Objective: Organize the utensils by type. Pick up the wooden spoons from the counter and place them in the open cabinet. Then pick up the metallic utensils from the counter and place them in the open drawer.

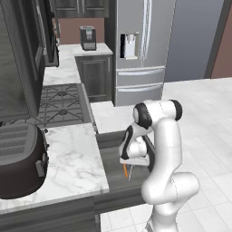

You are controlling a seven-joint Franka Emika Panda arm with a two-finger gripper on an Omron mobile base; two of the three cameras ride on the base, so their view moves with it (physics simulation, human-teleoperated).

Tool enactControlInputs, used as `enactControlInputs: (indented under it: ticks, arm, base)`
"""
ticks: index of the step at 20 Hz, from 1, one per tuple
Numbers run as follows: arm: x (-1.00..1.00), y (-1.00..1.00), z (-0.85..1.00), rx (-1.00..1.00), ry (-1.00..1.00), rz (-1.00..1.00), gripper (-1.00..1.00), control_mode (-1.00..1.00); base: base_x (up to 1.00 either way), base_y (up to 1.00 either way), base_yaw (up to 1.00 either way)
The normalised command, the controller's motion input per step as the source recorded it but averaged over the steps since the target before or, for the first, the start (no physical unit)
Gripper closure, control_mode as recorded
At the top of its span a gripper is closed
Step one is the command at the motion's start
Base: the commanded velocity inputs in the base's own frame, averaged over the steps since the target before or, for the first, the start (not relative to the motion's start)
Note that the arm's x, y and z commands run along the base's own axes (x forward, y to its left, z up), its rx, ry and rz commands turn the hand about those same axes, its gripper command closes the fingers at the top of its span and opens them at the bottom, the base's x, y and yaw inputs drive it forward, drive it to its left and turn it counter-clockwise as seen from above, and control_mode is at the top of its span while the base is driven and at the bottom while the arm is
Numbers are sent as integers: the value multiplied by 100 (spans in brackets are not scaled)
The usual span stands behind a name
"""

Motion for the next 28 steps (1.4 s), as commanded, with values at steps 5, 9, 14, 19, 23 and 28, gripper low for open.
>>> enactControlInputs:
  ticks: [5,9,14,19,23,28]
  arm:
    - [-2,0,68,0,0,3,-100,-100]
    - [-7,-1,78,2,0,7,-100,-100]
    - [-31,-10,76,4,0,8,-100,-100]
    - [-50,-7,73,0,-5,13,-100,-100]
    - [-54,-5,77,0,-6,14,-100,-100]
    - [-63,-12,75,-1,-20,18,-100,-100]
  base:
    - [0,0,0]
    - [0,0,0]
    - [0,0,0]
    - [0,0,0]
    - [0,0,0]
    - [0,0,0]
